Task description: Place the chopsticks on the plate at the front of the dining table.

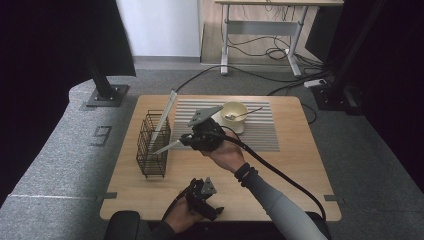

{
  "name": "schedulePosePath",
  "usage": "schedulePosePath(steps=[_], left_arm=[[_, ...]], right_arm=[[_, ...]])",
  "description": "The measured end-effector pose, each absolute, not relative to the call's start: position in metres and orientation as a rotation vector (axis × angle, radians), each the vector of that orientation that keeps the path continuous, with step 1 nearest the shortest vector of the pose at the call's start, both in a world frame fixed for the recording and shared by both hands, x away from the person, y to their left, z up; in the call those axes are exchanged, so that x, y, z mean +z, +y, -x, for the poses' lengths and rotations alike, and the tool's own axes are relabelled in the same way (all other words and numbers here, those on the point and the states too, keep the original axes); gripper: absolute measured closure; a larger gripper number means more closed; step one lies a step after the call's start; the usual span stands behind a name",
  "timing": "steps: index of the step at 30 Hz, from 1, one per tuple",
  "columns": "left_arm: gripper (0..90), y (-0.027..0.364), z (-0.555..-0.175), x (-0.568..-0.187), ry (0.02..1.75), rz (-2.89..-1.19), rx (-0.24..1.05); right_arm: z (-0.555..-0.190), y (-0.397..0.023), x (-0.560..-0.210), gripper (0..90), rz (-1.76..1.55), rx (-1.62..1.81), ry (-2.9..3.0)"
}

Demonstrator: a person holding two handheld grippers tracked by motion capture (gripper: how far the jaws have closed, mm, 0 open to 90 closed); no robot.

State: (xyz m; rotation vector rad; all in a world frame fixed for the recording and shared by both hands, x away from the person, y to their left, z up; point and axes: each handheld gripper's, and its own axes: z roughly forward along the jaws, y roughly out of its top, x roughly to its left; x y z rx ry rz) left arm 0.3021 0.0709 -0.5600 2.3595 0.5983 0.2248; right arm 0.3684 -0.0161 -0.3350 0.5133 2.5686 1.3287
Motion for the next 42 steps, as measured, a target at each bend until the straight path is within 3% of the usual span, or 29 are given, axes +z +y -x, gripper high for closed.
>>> schedulePosePath(steps=[23,42], left_arm=[[0.0,0.070,-0.302,-0.560,0.608,-2.355,0.222],[0.0,0.071,-0.304,-0.560,0.580,-2.357,0.212]], right_arm=[[-0.362,-0.077,-0.297,82.5,-0.557,1.461,2.453],[-0.355,-0.121,-0.301,82.4,-0.594,1.408,2.394]])
